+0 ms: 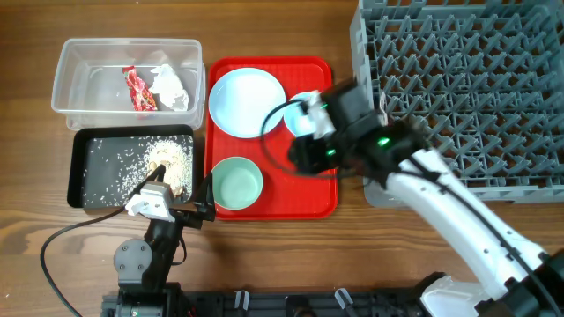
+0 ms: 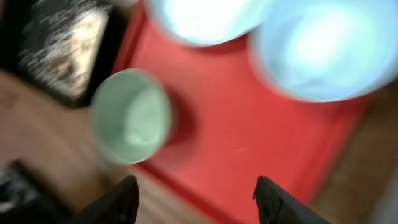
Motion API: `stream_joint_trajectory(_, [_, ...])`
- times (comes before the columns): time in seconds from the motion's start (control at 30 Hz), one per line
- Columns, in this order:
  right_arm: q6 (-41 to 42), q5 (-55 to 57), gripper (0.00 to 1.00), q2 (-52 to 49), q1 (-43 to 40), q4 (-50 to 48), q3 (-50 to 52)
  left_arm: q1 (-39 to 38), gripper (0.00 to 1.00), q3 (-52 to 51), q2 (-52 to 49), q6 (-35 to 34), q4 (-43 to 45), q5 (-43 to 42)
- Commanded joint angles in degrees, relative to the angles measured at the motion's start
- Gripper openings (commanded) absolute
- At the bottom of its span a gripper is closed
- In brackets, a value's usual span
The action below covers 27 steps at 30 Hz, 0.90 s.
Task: Sort waste into correct bins and load items into the dishwasher rack
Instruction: 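Reach the right gripper to the green bowl on the red tray and grasp it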
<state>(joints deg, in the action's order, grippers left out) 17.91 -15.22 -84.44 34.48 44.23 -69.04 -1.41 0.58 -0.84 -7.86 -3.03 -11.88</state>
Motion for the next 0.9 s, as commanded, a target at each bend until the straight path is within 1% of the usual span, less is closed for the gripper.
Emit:
stream_joint_trajectory(0.0, [13.0, 2.75, 0.56, -4.39, 6.69, -1.6, 1.55, -0.2, 1.0, -0.26, 0.31, -0.28, -0.22, -0.31])
stream_joint_trajectory(0.07, [16.96, 6.25, 0.52, -7.52, 9.31, -2.12, 1.55, -0.2, 1.0, -0.26, 0.31, -0.28, -0.24, -0.31])
stream_joint_trajectory(0.13, [17.44, 6.64, 0.51, -10.6, 10.91, -4.33, 1.55, -0.2, 1.0, -0.26, 0.31, -0.28, -0.22, -0.31])
stream_joint_trajectory(0.23, [18.51, 5.51, 0.45, -15.65, 12.13, -8.81, 1.55, -0.2, 1.0, -0.26, 0.31, -0.28, -0.22, -0.31])
stream_joint_trajectory(0.27, [18.51, 4.74, 0.44, -16.85, 12.24, -10.03, 1.55, -0.2, 1.0, -0.26, 0.31, -0.28, -0.22, -0.31])
stream_joint_trajectory(0.33, [19.21, 3.78, 0.37, -20.02, 12.22, -12.04, 1.55, -0.2, 1.0, -0.26, 0.31, -0.28, -0.22, -0.31])
stream_joint_trajectory(0.4, [21.09, 4.26, 0.29, -21.88, 12.17, -12.04, 1.55, -0.2, 1.0, -0.26, 0.31, -0.28, -0.22, -0.31])
stream_joint_trajectory(0.47, [21.29, 4.24, 0.22, -22.73, 12.17, -12.13, 1.55, -0.2, 1.0, -0.26, 0.31, -0.28, -0.24, -0.31])
stream_joint_trajectory(0.5, [21.24, 4.26, 0.2, -22.73, 12.17, -12.28, 1.55, -0.2, 1.0, -0.26, 0.31, -0.28, -0.22, -0.31])
stream_joint_trajectory(0.67, [20.94, 6.4, 0.19, -22.71, 12.17, -13.0, 1.55, -0.2, 1.0, -0.26, 0.31, -0.28, -0.24, -0.31])
stream_joint_trajectory(0.7, [21.03, 6.86, 0.16, -22.71, 12.17, -12.87, 1.55, -0.2, 1.0, -0.26, 0.31, -0.28, -0.22, -0.31])
stream_joint_trajectory(0.77, [21.14, 6.91, 0.05, -22.71, 12.17, -12.63, 1.55, -0.2, 1.0, -0.26, 0.31, -0.28, -0.24, -0.31])
stream_joint_trajectory(0.87, [21.09, 7.96, 0.04, -22.27, 11.85, -11.58, 1.53, -0.2, 1.0, -0.26, 0.31, -0.28, -0.22, -0.31])
